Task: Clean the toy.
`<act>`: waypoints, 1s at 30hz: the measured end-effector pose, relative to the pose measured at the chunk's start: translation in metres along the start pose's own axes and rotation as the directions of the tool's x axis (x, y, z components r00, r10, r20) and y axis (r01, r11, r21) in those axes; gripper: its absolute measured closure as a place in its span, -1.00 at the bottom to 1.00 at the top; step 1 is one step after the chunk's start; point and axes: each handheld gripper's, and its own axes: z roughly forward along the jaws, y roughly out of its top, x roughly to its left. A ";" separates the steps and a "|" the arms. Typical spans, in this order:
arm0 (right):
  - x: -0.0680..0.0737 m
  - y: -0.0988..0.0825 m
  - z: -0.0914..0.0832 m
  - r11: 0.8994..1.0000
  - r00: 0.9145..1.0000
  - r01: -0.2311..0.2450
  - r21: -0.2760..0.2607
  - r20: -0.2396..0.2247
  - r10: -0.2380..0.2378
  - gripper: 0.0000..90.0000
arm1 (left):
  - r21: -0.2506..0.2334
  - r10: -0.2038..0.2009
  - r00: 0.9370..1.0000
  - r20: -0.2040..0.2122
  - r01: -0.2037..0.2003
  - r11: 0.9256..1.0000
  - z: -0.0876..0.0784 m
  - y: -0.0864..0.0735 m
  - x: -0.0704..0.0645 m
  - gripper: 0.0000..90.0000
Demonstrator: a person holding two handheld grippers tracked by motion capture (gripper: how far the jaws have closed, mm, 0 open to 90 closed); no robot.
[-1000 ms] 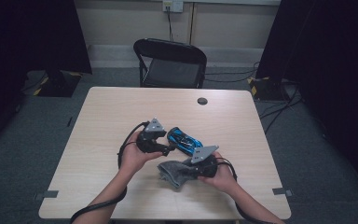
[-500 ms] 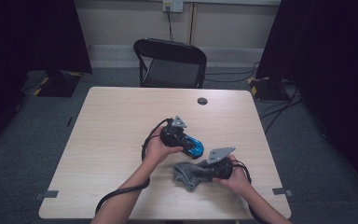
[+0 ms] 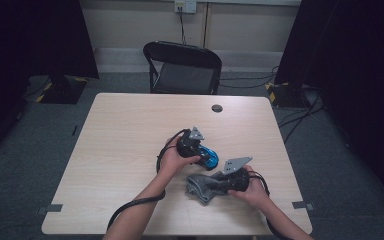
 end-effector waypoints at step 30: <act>-0.007 0.002 0.001 0.999 0.999 -0.037 0.010 0.021 0.036 0.70 | -0.056 0.015 1.000 -0.011 -0.016 0.998 0.001 -0.010 0.002 -0.67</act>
